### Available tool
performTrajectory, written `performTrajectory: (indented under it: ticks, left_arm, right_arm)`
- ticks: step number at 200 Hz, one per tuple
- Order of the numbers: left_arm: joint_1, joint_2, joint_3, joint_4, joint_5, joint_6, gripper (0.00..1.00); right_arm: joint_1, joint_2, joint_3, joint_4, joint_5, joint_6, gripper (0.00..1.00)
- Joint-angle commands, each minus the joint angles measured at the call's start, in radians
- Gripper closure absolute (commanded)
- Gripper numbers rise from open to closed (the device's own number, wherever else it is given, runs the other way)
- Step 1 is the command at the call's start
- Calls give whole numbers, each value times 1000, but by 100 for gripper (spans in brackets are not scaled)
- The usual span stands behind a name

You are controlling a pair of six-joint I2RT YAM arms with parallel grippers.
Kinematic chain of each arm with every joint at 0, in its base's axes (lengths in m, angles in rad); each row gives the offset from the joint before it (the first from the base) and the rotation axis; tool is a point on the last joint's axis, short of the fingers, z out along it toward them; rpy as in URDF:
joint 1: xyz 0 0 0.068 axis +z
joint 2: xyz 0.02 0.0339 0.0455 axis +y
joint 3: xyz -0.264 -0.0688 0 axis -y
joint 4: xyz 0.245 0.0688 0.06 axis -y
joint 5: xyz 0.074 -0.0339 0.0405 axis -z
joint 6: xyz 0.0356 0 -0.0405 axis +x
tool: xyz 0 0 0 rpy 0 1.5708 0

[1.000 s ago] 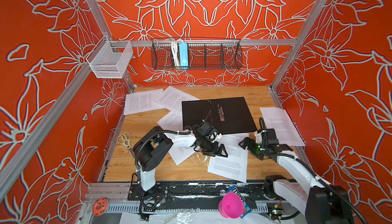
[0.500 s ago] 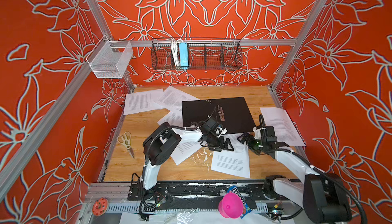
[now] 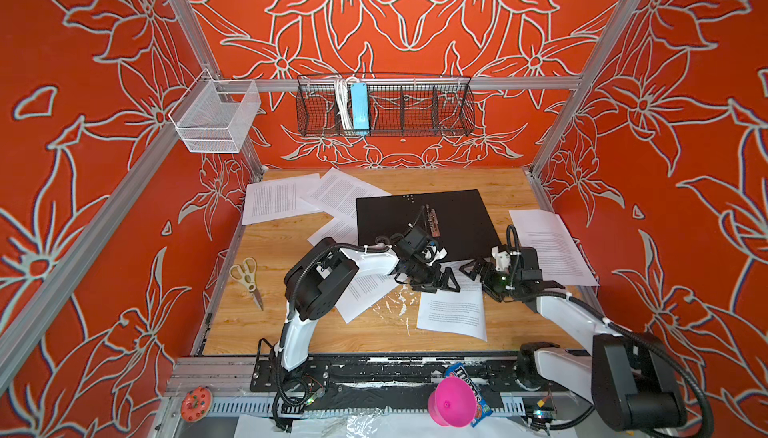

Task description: Put the files into the folder

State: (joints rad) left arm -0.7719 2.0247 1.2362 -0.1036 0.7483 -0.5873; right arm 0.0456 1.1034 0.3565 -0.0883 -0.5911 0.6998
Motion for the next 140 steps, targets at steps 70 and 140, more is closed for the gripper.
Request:
performTrajectory:
  ticks: [70,140]
  left_arm:
    - [68,71,-45,-195,-113,95,2]
    - [98,105,-20,-207,-61,108,2]
  right_arm:
    - [0,-472,-191,-239,-80,189,2]
    - [0,-525,-251,-153,-147,278,2]
